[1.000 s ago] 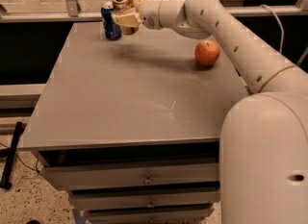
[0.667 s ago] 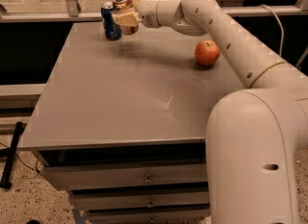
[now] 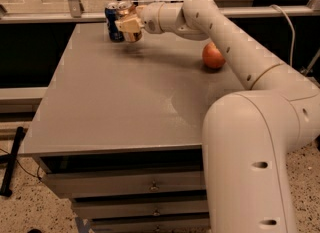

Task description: Move orange can near pepsi can

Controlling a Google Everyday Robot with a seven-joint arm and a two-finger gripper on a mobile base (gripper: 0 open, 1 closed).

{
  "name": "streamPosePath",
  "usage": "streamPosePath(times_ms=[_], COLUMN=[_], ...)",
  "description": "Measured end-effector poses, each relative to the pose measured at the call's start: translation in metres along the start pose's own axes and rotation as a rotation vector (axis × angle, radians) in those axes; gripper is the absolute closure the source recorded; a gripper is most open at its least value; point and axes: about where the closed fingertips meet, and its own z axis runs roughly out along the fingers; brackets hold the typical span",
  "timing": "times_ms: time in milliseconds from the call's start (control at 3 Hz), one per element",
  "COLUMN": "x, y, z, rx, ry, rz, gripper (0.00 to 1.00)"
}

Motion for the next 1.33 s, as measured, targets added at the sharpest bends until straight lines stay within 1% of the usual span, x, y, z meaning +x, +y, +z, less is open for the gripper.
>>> streamPosePath(times_ms=[333,667,1333], x=[0.011,0.018,0.022], y=[-0.002,-0.003,-0.006], z=[0.002,0.005,0.006], rx=[0.013,0.03,0.051], ry=[-0.007,-0.011,-0.023], rz=[0.031,0.04,0.03], gripper=[1.0,0.83,0.36])
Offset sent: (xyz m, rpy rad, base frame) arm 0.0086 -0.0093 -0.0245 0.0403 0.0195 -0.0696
